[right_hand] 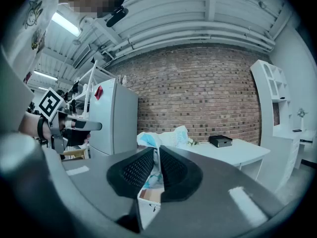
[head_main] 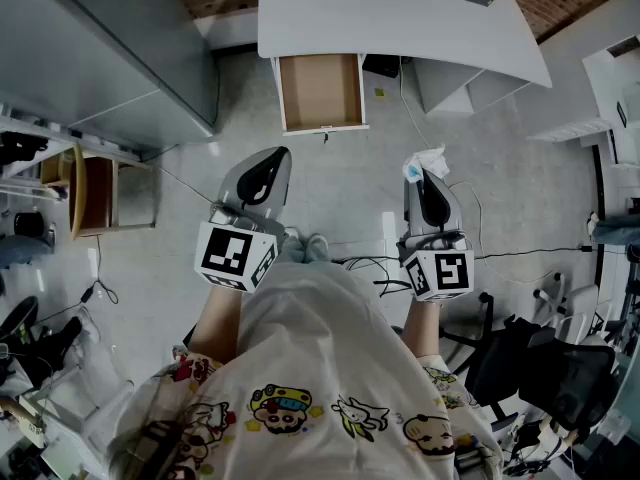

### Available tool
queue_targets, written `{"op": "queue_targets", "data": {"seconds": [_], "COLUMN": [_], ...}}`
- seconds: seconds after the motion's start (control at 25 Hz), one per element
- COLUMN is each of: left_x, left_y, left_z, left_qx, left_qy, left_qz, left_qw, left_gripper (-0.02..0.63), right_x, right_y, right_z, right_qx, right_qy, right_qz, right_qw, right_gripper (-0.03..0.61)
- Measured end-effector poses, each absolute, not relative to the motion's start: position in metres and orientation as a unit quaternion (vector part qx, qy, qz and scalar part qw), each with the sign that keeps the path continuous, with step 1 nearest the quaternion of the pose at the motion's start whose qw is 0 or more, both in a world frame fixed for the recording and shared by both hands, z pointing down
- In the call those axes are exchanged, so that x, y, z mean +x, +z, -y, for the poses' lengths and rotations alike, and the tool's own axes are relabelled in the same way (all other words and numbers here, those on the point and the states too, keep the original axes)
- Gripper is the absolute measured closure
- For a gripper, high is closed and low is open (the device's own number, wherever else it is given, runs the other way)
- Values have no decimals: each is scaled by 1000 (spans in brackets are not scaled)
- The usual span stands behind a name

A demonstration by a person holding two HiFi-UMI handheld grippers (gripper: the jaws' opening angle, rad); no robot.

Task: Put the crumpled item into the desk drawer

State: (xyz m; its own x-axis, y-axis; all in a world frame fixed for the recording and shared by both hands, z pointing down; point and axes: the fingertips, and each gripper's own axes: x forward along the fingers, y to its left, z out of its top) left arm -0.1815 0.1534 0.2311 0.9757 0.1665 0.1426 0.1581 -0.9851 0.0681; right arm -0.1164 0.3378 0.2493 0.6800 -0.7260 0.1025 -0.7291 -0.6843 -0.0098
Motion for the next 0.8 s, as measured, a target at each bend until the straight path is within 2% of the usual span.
{"op": "queue_targets", "data": {"seconds": [0.48,0.8], "left_x": [-183,-153], "left_y": [236,231], "left_z": [-168,-147], "left_qx": [994,994], "left_qy": [72,51], "left_qz": [-79,-89], "left_qw": [33,36], "left_gripper": [612,581], "right_x": [-115,-87], "right_y": [238,235], "right_z": [-349,-329], "right_qx": [912,914], "right_qy": [25,18], "right_qz": [409,406], "right_qw": [-2,-14], "right_gripper": [529,529]}}
